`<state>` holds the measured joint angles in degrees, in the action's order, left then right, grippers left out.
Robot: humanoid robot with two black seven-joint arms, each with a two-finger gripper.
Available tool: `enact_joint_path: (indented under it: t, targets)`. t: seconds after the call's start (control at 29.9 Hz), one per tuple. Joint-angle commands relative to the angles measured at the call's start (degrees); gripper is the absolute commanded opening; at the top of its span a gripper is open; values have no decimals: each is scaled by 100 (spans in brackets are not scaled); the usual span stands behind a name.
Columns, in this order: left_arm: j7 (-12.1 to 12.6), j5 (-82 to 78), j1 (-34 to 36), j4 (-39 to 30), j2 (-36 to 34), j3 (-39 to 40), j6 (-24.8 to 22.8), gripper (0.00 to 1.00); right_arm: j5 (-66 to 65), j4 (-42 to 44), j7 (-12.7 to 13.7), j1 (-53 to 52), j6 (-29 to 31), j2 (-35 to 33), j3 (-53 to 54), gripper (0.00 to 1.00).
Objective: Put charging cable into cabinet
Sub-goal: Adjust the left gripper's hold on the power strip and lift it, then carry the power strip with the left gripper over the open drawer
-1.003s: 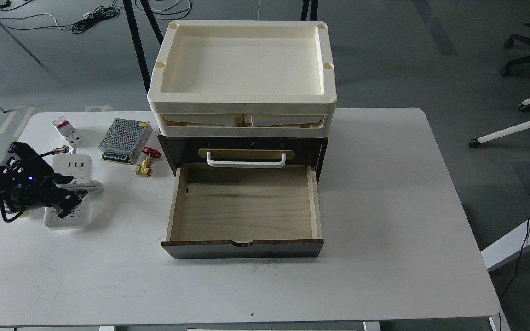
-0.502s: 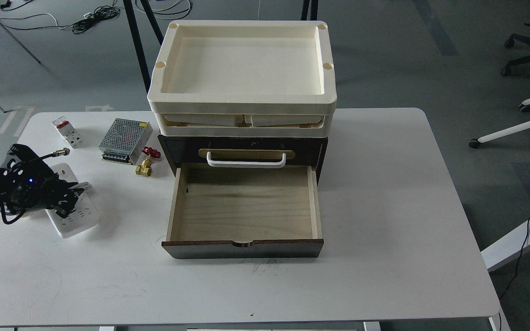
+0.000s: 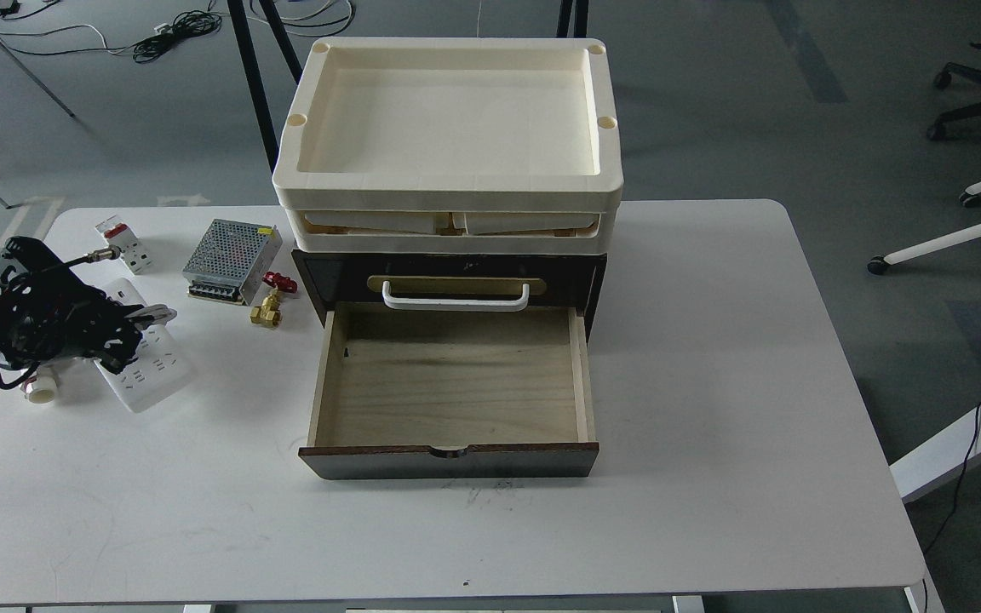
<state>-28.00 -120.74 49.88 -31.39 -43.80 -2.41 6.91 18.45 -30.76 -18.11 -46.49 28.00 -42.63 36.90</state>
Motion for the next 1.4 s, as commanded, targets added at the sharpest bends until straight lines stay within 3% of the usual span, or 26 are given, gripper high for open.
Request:
enact_joint_path:
  t: [0.0,0.1,0.4,0.64,0.97,1.17,1.37]
  targets:
    - [0,102,109,-558,-531,65,-40,0,1,9,1,0,0,1,28,99]
    - [0,497,303,-1551,-1234,57,-259,0,1,9,1,0,0,1,63,99]
    - [0,1437,1006,-5145,-3633,302,-1752,0,1,27,1,0,0,-34,133,99]
    - [0,2791,1006,-6966,-4462,830,-2878,0,1,131,9,17,0,-35,133,99]
    - [0,4372,980,-6977,-3312,848,-3485,0,-8,351,9,62,0,-35,125,99]
    - [0,5103,822,-6784,-2161,848,-3380,0,-8,369,9,70,0,-35,125,99]
    - [0,5630,795,-5968,-1124,848,-3328,0,-8,369,9,70,0,-35,116,99]
